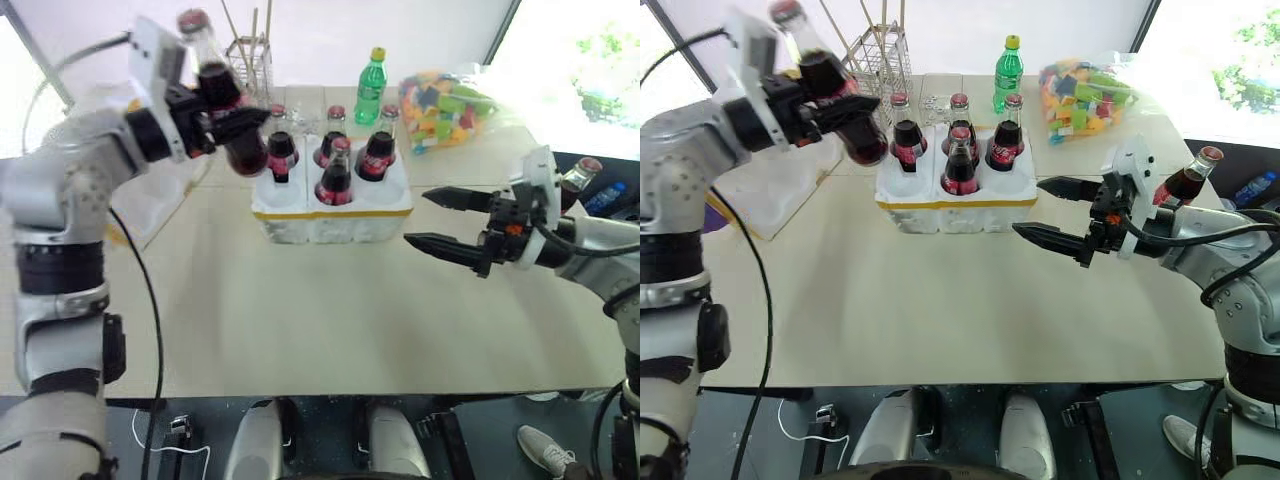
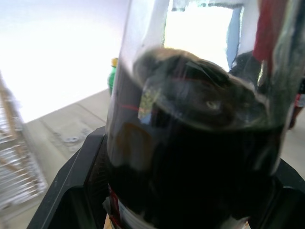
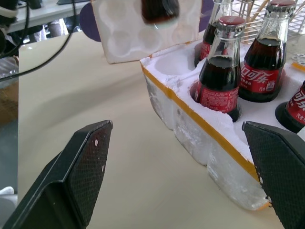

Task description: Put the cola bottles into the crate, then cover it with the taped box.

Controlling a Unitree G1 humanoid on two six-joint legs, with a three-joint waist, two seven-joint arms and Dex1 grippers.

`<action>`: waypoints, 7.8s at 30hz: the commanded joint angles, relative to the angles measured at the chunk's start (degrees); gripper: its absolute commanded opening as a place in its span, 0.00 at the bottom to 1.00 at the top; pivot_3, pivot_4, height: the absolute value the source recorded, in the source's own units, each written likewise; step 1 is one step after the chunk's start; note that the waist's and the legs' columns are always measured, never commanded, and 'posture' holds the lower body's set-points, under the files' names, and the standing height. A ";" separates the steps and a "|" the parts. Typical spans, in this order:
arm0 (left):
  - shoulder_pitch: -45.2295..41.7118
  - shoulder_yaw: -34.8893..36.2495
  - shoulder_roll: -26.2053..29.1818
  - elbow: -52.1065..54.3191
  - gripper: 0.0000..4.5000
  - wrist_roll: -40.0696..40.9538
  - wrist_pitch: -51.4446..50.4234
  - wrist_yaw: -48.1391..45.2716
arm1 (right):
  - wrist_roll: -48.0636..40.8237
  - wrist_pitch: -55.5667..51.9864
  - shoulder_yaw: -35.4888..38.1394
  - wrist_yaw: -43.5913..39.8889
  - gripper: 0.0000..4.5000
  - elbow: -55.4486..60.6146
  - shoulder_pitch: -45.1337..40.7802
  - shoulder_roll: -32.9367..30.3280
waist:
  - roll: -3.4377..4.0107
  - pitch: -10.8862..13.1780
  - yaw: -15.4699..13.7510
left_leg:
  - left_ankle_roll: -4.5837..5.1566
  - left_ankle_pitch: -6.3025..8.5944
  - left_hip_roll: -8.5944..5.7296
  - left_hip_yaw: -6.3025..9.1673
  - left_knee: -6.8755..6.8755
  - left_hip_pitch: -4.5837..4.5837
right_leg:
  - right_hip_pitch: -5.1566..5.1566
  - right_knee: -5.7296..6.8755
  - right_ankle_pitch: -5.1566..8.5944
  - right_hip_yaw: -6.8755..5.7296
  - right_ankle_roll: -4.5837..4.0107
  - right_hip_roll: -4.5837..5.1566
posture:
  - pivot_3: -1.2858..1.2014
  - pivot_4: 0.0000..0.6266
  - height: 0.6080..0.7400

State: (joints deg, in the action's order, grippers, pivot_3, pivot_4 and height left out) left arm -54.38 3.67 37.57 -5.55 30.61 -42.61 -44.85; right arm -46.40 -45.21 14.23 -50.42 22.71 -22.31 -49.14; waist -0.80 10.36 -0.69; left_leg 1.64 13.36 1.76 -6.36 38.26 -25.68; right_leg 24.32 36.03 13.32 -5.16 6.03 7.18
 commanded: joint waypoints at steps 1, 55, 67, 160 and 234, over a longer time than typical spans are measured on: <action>-2.39 -1.88 -1.80 -4.04 0.63 -3.28 4.53 -1.15 | -1.66 -0.28 2.48 0.80 1.00 2.61 -0.12 -0.97 | -0.02 0.01 0.02 | -0.01 -0.01 0.01 0.00 0.00 -0.01 | 0.01 0.00 0.00 0.00 0.00 -0.03 | 0.52 0.24 0.97; 31.10 29.02 20.72 28.95 0.98 16.41 -15.01 -11.57 | 0.04 4.75 -2.22 -3.51 1.00 4.29 0.16 -0.65 | -0.08 0.06 0.03 | 0.17 0.13 0.23 0.06 -0.05 0.19 | -0.06 0.04 0.01 0.07 -0.05 -0.03 | 0.52 0.24 0.97; 29.60 24.73 21.13 33.76 0.98 33.42 -17.12 -10.58 | 0.24 3.53 3.71 3.47 1.00 6.34 6.25 0.44 | -0.06 0.05 -0.33 | 0.01 0.04 0.14 0.08 -0.05 0.23 | -0.16 0.04 0.03 0.06 -0.08 0.00 | 0.52 0.24 0.97; 23.77 4.24 6.59 30.47 1.00 19.38 -4.74 -6.50 | 13.94 16.83 -8.65 14.19 0.62 -21.13 -20.72 21.43 | 0.87 0.18 0.18 | -0.26 -0.16 0.12 -0.03 -0.06 0.13 | 0.00 0.08 0.03 0.27 -0.07 -0.23 | 0.52 0.24 0.97; 68.17 42.37 46.41 10.19 1.00 -18.44 -6.46 -12.47 | 5.37 6.56 -6.98 -12.50 1.00 -10.50 -18.68 8.18 | 0.76 0.12 1.36 | -0.26 0.00 0.40 -0.26 -0.90 0.07 | 0.64 -0.12 0.12 0.18 -0.74 -0.13 | 0.52 0.24 0.97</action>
State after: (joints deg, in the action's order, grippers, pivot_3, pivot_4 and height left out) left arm 16.15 49.41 81.89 10.03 12.17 -51.37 -59.16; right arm -39.64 -38.58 6.18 -63.44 9.45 -40.80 -40.81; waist -0.04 10.48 0.67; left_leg 1.38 13.32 2.16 -6.65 37.32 -25.61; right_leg 24.97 35.99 13.42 -4.98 5.35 7.05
